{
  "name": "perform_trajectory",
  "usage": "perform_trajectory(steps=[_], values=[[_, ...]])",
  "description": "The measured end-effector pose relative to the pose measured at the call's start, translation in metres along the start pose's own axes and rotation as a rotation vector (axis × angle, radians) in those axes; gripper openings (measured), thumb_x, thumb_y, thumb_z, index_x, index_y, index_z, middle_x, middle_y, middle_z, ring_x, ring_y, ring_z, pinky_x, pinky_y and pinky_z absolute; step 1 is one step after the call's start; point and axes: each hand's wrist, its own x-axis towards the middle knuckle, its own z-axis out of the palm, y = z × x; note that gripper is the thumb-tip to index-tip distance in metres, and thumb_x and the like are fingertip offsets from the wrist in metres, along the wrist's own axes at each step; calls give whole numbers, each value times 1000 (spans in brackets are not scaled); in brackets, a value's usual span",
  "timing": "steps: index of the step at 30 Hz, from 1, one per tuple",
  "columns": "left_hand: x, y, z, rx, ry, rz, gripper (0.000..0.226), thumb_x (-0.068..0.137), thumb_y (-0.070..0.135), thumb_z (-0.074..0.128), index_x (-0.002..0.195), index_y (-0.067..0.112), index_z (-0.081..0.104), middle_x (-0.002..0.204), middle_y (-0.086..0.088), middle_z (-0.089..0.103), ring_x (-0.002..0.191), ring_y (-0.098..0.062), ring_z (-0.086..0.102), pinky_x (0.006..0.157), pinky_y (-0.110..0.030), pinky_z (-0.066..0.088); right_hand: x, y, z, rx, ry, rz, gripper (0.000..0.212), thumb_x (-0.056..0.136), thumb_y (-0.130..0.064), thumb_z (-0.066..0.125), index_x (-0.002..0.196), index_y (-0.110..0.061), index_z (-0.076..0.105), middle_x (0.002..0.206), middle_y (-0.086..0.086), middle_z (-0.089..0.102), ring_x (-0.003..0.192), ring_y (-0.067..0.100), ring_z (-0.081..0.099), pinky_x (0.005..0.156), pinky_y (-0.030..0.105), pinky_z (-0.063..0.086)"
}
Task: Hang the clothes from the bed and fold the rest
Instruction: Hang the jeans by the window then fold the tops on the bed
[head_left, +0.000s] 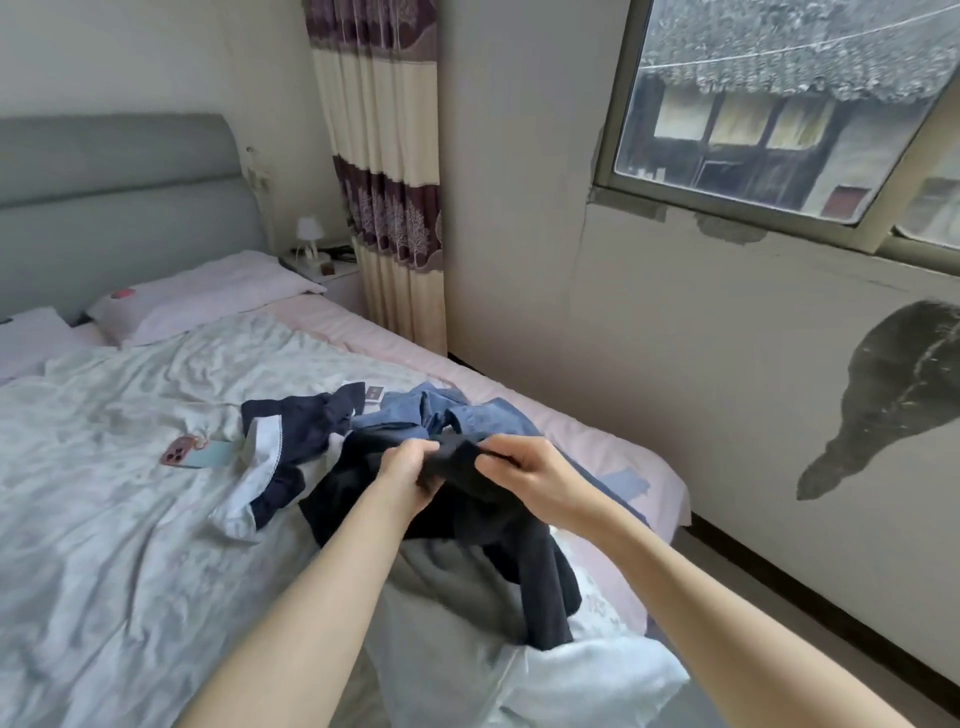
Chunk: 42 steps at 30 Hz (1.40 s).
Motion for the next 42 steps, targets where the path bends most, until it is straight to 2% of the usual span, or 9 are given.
perform_trajectory(steps=[3,8,13,17,24,29,32,36,42], values=[[-22,-5,-12,264,135,94,24,85,-15,37,94,0,55,72,-13,50,56,-21,52,50,-25,43,-36,22,1,126,146,339,33,98,-22,44,72,-17,64,57,-13,47,59,8,42,58,19,37],[-81,-3,-29,567,-142,301,28,92,-9,43,117,-7,56,112,-22,61,91,-29,60,82,-35,47,-56,45,26,628,185,930,61,93,-53,41,127,-2,44,118,19,58,110,31,57,91,42,47],[-147,5,-44,829,-542,415,26,92,-1,50,114,9,61,110,-3,68,107,-14,62,93,-25,47,-34,32,51,1229,261,845,47,97,-44,39,120,-5,51,122,20,55,110,32,54,84,42,45],[-173,7,-64,1079,-572,421,14,93,8,54,85,17,61,81,10,63,82,-1,59,72,-15,44,-12,17,44,802,481,878,22,91,1,38,111,-1,48,95,15,53,86,28,53,73,32,43],[-162,41,-87,1803,-219,232,41,87,56,49,67,23,62,66,13,64,63,-4,60,63,-19,43,-33,-39,14,598,443,432,32,78,5,37,78,-14,63,75,11,58,67,21,56,61,24,40],[-142,36,-64,1607,-193,466,86,80,50,65,146,23,17,149,-6,25,135,-23,30,101,-33,32,-92,-57,-10,795,396,364,46,76,-5,30,57,-11,71,63,7,65,56,18,63,53,21,50],[-136,6,-31,1637,-405,632,111,71,40,77,148,35,-3,156,7,-9,143,-17,-7,116,-40,12,-134,-55,-29,815,553,406,41,72,-11,33,33,-18,44,41,-4,43,37,11,44,39,15,35],[-130,-46,25,1557,-698,699,25,84,25,67,105,12,65,117,4,59,115,-17,52,87,-27,41,-186,-39,-53,825,717,413,14,58,-17,42,49,-19,32,49,-2,34,46,14,35,45,19,28],[-159,-86,91,1378,-672,852,18,80,20,69,74,5,62,73,-11,65,70,-20,56,64,-37,47,-251,-17,-79,219,721,517,24,75,6,44,76,-10,62,70,6,57,69,19,50,60,26,40]])
